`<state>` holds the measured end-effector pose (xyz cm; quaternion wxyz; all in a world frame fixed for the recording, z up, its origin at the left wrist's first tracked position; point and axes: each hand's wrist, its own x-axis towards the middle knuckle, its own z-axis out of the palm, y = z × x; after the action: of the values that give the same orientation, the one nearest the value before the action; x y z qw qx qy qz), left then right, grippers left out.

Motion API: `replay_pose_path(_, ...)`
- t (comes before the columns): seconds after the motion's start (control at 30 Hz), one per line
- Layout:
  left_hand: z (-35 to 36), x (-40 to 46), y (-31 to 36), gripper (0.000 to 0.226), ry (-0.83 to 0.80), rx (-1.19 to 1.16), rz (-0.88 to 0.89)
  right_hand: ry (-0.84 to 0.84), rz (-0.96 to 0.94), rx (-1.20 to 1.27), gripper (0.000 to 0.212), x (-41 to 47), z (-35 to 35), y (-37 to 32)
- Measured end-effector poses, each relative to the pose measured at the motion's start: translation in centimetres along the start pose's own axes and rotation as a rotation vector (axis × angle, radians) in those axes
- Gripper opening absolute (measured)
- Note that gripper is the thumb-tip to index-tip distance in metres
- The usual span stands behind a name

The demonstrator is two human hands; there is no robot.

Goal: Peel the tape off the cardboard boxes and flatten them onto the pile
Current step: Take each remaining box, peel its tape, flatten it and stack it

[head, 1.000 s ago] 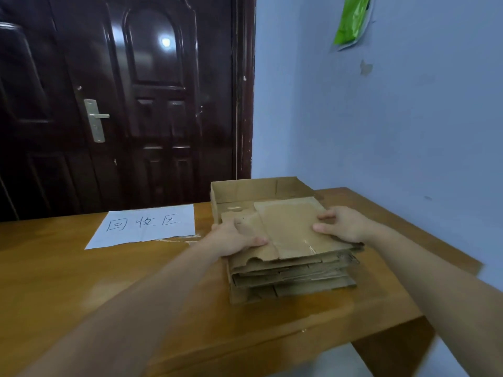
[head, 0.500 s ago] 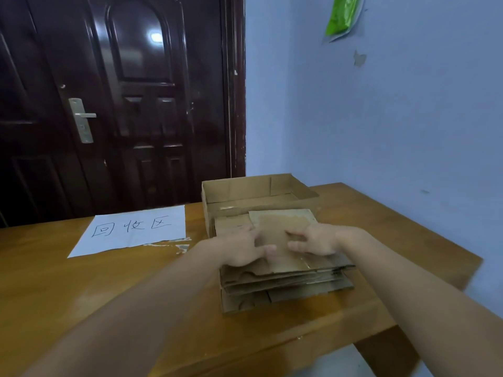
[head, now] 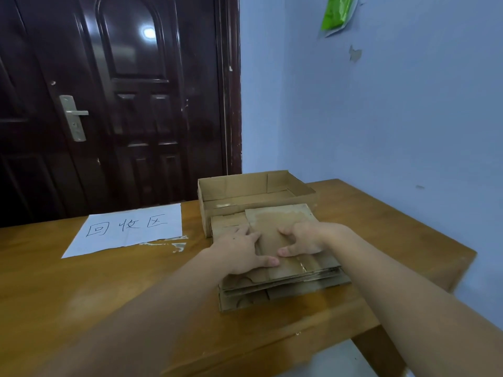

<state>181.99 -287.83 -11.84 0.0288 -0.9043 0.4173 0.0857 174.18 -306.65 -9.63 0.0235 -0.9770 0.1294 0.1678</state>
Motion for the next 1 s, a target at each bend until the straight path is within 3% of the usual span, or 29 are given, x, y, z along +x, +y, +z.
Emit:
replay_pose_path(0.3,0.0,-0.5,-0.5,0.108,0.044,-0.070,0.002,0.007,0.019,0.126,0.080,-1.0,-0.3,-0.1)
replay_pose_path(0.5,-1.4,-2.1,-1.3,0.087,0.239,-0.164,0.029,0.228,-0.025,0.141,0.070,-2.0,-1.3,-1.7)
replay_pose_path(0.67,-4.4,-6.0,-4.5,0.063,0.320,-0.049,0.057,0.368,-0.203,0.101,0.058,-3.6,-4.0,-7.0)
replay_pose_path(1.0,-6.1,-17.0,-16.9,0.067,0.380,0.000,-0.163,0.421,-0.455,0.032,0.062,-2.4,-8.1,-20.6)
